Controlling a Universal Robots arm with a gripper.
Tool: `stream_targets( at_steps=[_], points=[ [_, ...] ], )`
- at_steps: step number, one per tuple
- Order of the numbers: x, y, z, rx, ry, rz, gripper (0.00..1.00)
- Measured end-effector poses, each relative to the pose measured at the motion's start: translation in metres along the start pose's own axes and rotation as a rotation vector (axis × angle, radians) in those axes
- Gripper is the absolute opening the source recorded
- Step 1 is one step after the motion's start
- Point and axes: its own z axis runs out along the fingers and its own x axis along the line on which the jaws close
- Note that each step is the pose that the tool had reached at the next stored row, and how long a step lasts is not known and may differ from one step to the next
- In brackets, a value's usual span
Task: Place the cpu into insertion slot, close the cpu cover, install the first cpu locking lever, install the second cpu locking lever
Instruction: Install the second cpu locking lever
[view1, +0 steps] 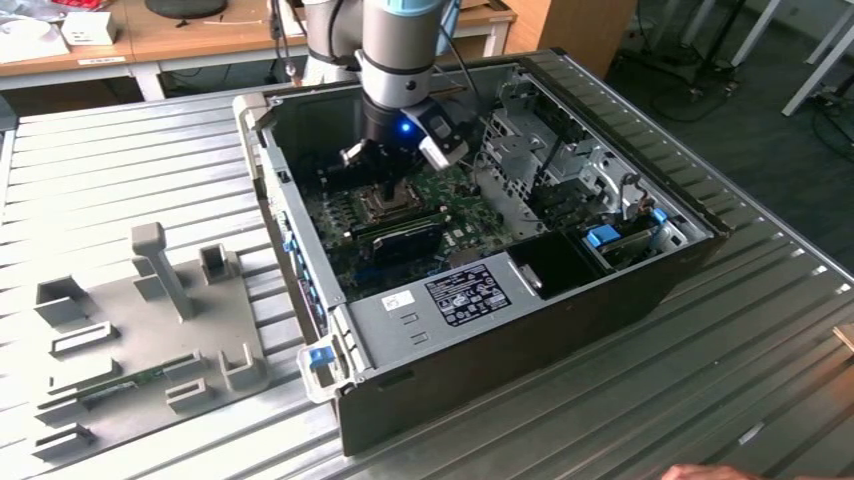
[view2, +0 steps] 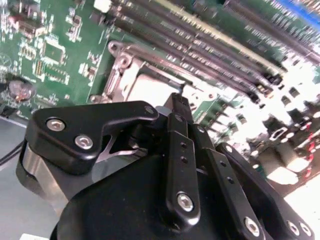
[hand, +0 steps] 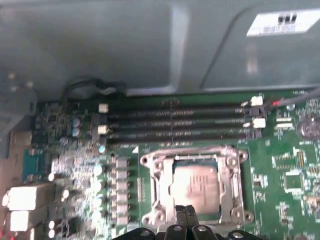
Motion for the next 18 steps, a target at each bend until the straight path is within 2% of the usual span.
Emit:
stream_targets(
  at_steps=[4, 10, 15, 18],
  points=[
    [-0.0048, 0.0065, 0.0015, -0.0001, 0.0000, 0.000, 0.11],
    [-0.0054, 0.0071, 0.0016, -0.0001, 0.0000, 0.000, 0.11],
    [-0.0111, 0.0084, 0.0018, 0.0000, 0.0005, 0.000, 0.11],
    [-0.0113, 0.0090, -0.0027, 0.0003, 0.0017, 0.001, 0.11]
  ],
)
